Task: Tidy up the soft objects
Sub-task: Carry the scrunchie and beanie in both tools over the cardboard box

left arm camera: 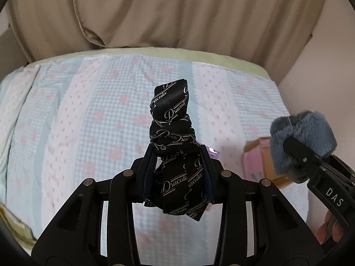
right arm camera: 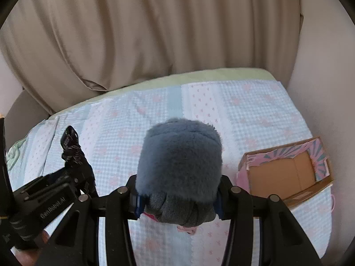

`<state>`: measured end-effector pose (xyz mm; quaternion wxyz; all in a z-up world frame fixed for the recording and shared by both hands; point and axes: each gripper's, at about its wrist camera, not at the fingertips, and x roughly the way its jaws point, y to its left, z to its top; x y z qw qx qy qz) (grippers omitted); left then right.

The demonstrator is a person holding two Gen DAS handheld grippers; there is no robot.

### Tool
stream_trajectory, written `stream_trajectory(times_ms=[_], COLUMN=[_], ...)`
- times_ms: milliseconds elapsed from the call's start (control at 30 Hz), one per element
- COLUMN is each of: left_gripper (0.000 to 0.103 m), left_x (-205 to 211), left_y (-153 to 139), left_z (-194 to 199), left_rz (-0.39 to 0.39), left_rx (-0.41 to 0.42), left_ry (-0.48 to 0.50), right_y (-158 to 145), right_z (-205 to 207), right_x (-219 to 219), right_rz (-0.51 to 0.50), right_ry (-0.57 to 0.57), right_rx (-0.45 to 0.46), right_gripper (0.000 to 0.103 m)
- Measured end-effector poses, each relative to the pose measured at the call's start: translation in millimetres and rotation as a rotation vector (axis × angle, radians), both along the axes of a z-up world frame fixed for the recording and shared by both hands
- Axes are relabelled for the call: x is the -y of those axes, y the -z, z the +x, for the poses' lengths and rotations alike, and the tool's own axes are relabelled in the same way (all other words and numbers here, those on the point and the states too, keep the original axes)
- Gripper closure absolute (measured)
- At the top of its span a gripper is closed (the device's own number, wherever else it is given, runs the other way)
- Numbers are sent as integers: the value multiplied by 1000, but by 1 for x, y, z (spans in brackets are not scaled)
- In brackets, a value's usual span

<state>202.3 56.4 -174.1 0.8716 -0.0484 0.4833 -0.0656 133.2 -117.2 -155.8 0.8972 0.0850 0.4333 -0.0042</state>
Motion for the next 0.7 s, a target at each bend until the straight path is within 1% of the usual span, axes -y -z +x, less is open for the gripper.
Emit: stream_trajectory(times_ms=[133, 233, 300, 433, 633, 700], left_gripper=[69, 69, 69, 69, 69, 69], left_x=[25, 55, 78, 139, 232, 260], left_y=[-27, -40, -43, -39, -23, -15], left_z=[-27, -40, -43, -42, -28, -23], left_rz=[-11, -18, -34, -70, -96, -93], left_rx=[7, 20, 22, 8, -34, -49], left_ry=[-14, -16, -9, 34, 137, 169], right_y=[-25, -39, -45, -47, -34, -26], right_z=[-21, -34, -40, -43, -35, -30], right_x=[20, 44, 66, 116, 198, 225], right_rz=[-3, -7, -22, -50, -49, -48], right_ry=[-25, -33, -32, -2, 89, 110], right_rx=[16, 30, 35, 25, -27, -50], right_gripper=[59, 59, 59, 59, 59, 59])
